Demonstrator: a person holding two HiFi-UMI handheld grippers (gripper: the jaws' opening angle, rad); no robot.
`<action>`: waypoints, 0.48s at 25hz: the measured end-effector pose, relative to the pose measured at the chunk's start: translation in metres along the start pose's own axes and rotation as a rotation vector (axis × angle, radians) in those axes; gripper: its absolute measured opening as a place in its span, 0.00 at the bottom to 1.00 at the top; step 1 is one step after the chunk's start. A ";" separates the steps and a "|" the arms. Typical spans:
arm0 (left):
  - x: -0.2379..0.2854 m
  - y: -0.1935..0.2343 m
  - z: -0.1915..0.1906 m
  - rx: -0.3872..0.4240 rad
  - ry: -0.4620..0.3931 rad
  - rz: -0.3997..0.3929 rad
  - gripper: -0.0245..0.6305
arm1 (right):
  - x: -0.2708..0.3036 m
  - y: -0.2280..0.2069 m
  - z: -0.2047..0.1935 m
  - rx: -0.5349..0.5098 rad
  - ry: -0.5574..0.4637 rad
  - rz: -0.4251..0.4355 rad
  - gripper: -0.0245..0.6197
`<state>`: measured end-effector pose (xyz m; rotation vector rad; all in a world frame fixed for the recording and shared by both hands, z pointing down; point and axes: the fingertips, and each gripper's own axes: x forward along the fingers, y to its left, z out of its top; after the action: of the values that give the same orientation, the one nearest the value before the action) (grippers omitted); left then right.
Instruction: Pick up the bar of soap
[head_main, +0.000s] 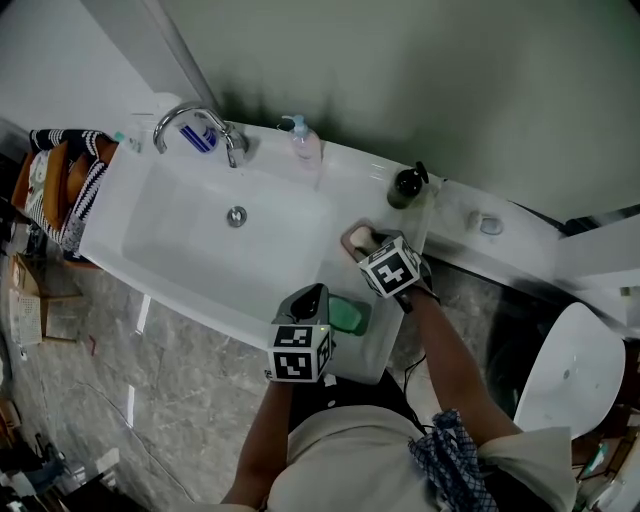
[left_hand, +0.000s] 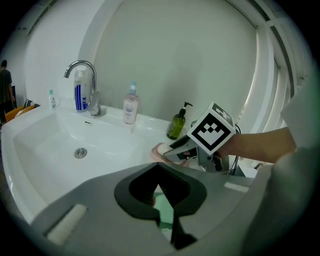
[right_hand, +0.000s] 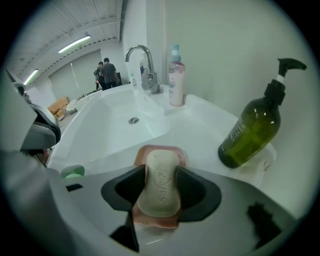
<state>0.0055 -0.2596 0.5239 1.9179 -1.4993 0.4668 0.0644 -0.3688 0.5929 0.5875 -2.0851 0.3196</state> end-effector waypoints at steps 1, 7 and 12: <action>0.000 0.002 0.001 -0.002 -0.003 0.005 0.05 | 0.002 0.000 -0.001 0.004 0.013 0.003 0.33; -0.002 0.012 0.002 -0.020 -0.012 0.029 0.05 | 0.010 0.001 -0.002 -0.015 0.067 0.014 0.34; 0.001 0.017 -0.004 -0.014 0.015 0.047 0.05 | 0.012 0.005 -0.003 -0.044 0.059 0.045 0.34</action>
<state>-0.0097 -0.2604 0.5318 1.8679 -1.5375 0.4891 0.0586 -0.3669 0.6040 0.4996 -2.0456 0.3132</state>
